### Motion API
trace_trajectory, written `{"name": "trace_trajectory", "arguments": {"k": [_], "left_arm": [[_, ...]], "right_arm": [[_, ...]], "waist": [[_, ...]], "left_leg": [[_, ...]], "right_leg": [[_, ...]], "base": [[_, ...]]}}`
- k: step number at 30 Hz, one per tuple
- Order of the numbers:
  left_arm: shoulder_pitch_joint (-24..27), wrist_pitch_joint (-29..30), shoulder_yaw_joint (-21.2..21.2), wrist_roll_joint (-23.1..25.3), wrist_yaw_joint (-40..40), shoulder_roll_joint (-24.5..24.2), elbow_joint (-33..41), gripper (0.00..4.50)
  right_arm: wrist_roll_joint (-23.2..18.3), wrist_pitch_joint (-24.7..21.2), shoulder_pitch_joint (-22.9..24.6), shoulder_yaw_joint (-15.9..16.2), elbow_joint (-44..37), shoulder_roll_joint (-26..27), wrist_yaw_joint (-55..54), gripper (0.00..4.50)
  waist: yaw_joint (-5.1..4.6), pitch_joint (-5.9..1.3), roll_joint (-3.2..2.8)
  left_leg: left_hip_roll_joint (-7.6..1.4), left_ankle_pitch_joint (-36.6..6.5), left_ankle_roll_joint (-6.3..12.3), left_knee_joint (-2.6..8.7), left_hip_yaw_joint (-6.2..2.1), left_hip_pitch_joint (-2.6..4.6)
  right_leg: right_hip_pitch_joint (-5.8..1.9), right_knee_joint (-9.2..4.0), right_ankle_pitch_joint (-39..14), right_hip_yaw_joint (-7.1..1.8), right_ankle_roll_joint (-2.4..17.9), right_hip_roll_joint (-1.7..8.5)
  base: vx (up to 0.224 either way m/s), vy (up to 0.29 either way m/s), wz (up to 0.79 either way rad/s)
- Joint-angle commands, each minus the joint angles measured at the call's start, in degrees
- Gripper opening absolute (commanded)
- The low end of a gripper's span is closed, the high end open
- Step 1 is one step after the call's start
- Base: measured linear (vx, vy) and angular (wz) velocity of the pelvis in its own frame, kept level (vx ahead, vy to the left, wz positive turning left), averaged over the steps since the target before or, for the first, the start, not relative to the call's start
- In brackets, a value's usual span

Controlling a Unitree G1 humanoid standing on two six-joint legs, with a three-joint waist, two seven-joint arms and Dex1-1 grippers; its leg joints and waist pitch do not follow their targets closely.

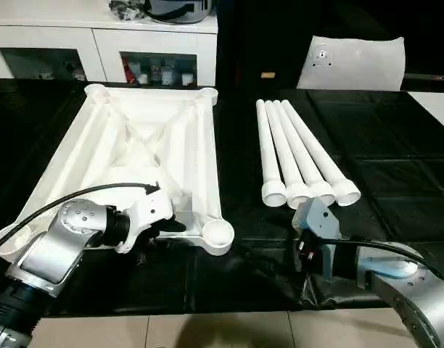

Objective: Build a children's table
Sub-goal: Move table base

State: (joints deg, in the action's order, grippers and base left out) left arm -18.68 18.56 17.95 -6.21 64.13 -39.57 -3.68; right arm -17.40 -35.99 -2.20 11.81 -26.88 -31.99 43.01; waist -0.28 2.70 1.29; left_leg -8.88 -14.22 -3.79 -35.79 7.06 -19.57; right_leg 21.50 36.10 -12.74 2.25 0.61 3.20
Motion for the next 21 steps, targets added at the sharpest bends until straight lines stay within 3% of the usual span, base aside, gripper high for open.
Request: {"name": "trace_trajectory", "arguments": {"k": [1, 4, 14, 21], "left_arm": [[-0.97, -0.82, 0.38, 0.66, -0.14, -0.14, -0.87, 1.46], [-0.99, -1.17, 0.3, 0.94, 0.14, -0.02, -1.29, 1.38], [-0.68, -2.37, 1.11, 2.45, 0.34, 0.02, -2.73, 0.36], [-1.05, -2.48, 0.24, 4.07, -4.67, 2.91, -4.8, 0.1]], "right_arm": [[0.15, 0.34, -0.22, 0.43, -0.51, -0.85, 0.35, 4.5], [0.25, 0.06, -0.19, 0.64, -0.47, -1.02, 0.51, 4.5], [0.28, -0.01, -0.13, 1.26, -0.66, -1.19, 0.46, 4.5], [0.35, 0.2, -0.67, 1.43, 0.04, -0.5, -0.1, 4.5]], "waist": [[0.05, -2.34, -0.34], [0.06, -2.31, -0.39], [0.03, -2.18, -0.38], [-0.12, -2.27, -0.16]], "left_leg": [[-3.57, -6.09, 1.67, 5.16, -0.32, -0.58], [-3.54, -6.38, 1.61, 5.15, -0.3, -0.58], [-3.69, -7.54, 1.3, 5.38, -0.4, -0.61], [-3.66, -6.35, 1.59, 5.27, -0.31, -0.71]], "right_leg": [[-2.53, -4.49, -8.4, -3.19, 13.12, 4.55], [-2.47, -4.56, -9.11, -3.22, 12.99, 4.59], [-2.34, -4.67, -10.47, -3.24, 12.67, 4.64], [-2.47, -4.63, -8.75, -3.27, 12.99, 4.7]], "base": [[0.0, 0.0, 0.0], [0.0, 0.0, 0.0], [0.0, 0.0, 0.0], [0.0, 0.0, 0.0]]}}
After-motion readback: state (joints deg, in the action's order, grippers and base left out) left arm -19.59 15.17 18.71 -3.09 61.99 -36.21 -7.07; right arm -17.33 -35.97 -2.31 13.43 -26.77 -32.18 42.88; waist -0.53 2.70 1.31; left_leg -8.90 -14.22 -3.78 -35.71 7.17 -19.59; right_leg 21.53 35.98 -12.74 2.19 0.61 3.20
